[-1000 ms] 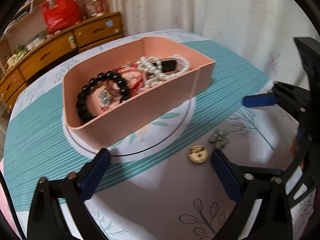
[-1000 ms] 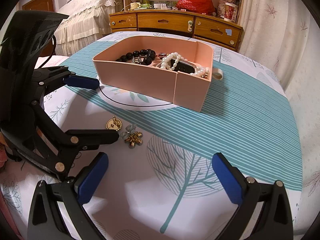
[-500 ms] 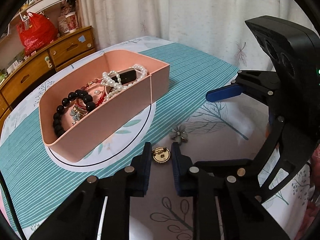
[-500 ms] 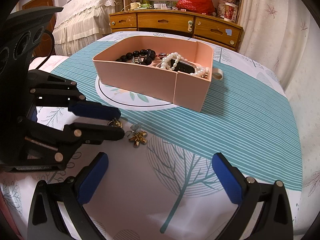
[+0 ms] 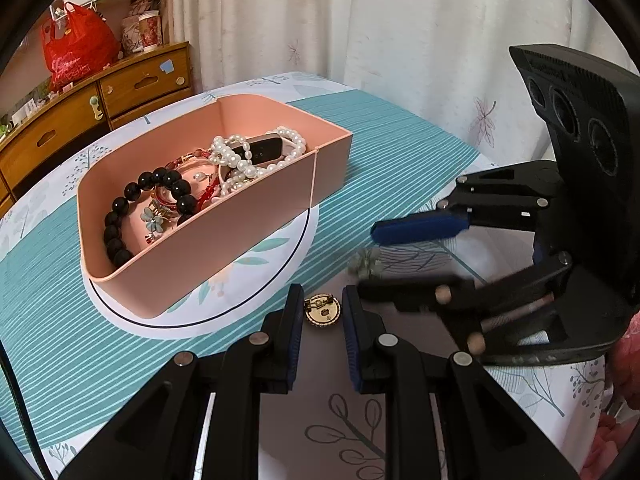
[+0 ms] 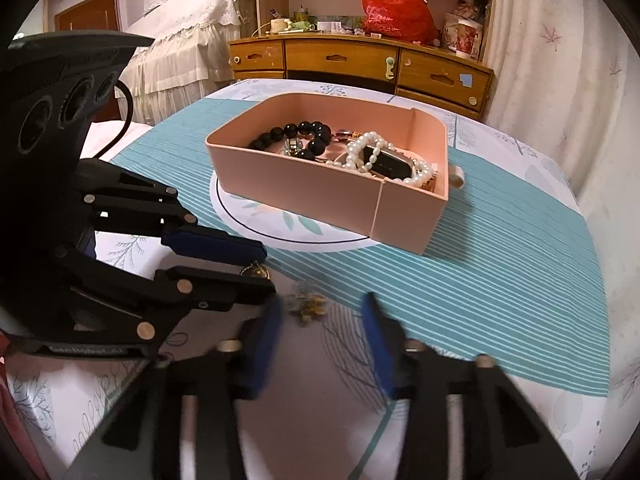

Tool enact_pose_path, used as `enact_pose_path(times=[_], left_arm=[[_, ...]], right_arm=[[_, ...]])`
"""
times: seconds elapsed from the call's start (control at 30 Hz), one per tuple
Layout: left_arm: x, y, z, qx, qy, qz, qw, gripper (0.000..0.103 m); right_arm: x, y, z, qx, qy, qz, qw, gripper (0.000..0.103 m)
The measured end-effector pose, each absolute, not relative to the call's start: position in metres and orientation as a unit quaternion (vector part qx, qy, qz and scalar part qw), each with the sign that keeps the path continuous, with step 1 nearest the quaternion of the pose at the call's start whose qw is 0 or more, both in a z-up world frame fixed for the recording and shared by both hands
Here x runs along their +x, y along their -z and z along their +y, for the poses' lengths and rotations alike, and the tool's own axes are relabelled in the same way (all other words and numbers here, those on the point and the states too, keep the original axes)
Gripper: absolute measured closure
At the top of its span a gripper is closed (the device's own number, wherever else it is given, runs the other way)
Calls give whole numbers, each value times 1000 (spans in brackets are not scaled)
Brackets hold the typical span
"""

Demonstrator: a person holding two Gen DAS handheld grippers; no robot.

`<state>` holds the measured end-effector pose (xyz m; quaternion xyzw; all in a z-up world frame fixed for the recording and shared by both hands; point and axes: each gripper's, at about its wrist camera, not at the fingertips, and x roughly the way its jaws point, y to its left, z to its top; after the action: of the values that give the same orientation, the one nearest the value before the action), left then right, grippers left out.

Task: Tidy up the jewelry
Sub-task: 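Grasp the gold coin pendant with the left tool while the right tool grasps the gold brooch, then lower the coin pendant and brooch into the pink box and open both tools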

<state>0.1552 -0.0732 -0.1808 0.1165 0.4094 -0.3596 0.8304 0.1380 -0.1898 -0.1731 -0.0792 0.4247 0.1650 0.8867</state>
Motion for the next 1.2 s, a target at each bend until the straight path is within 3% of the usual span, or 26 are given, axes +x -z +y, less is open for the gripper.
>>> enact_pose_path(times=[0.07, 0.53, 0.8, 1.13, 1.17, 1.2], left_arm=[[155, 181, -73, 119, 359, 409, 831, 86], [166, 177, -63, 70, 345, 451, 820, 86], [165, 135, -48, 37, 369, 437, 820, 86], [197, 72, -40, 32, 317, 371, 872, 86], [204, 72, -39, 26, 312, 373, 873, 84], [214, 76, -39, 21, 300, 379, 875, 77]], right_arm=[[139, 173, -190, -75, -162, 425, 888, 82], [147, 162, -211, 20, -168, 478, 862, 85], [152, 118, -233, 85, -165, 452, 873, 85], [184, 69, -224, 53, -119, 400, 907, 85], [188, 68, -221, 53, -124, 397, 908, 84], [193, 68, -218, 51, -125, 394, 909, 84]])
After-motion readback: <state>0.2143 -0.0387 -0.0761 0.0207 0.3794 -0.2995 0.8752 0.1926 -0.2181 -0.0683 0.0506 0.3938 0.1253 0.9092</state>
